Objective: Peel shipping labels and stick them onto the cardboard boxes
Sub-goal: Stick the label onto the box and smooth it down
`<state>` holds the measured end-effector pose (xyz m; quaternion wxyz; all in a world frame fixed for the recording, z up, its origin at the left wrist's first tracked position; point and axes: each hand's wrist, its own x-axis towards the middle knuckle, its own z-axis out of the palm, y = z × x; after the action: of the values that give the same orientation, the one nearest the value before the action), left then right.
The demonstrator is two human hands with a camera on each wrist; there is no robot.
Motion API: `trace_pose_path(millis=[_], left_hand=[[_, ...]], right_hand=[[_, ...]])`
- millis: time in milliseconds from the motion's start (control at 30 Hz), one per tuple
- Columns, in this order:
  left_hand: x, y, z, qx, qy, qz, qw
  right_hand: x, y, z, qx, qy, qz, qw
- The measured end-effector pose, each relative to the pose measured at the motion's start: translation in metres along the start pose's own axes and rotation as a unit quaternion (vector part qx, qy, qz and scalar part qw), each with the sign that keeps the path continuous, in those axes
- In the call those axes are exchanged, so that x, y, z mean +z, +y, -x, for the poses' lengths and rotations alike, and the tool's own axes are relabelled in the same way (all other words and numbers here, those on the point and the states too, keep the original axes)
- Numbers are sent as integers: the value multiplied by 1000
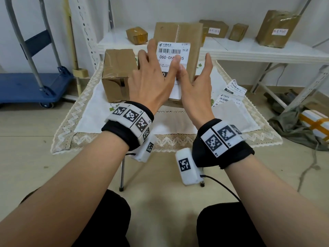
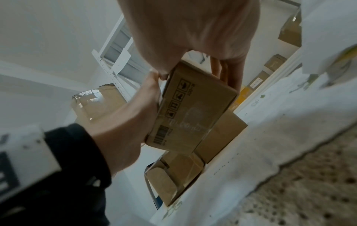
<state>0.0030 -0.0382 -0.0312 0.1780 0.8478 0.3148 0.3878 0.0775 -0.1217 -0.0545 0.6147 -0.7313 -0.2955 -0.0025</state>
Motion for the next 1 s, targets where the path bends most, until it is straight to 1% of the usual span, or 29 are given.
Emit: trace_pose_path(millis=[133, 267, 467, 533, 633, 700, 767, 867, 933, 1000], left_hand=[[3, -2, -2, 5, 10, 3, 1000], [1, -5, -6, 30, 26, 23, 999], [1, -15, -10, 81, 6, 80, 994], [0, -16, -11, 85, 8, 92, 992], [-4, -14, -11, 50, 16, 114, 992], [-4, -8, -8, 22, 8, 107, 994], [-3, 0, -3, 16, -5, 64, 998], [0, 2, 1, 2, 1, 16, 1000], [4, -1, -1, -11, 6, 16, 1000], [6, -5, -4, -6, 9, 31, 999]], right_hand=[[-3, 1, 1, 8, 9, 0, 1000], [-11, 0, -1, 12, 14, -6, 1000], [-25, 1, -2, 13, 10, -1, 1000], [-32, 2, -4, 20, 11, -9, 1000], [-30, 3, -6, 47, 9, -17, 999], [-24, 0, -3, 38, 13, 1, 999], [-17, -3, 0, 18, 12, 20, 1000], [-11, -6, 1, 1, 5, 23, 1000], [-10, -7, 1, -2, 7, 23, 1000], [-10, -7, 1, 0, 6, 27, 1000]])
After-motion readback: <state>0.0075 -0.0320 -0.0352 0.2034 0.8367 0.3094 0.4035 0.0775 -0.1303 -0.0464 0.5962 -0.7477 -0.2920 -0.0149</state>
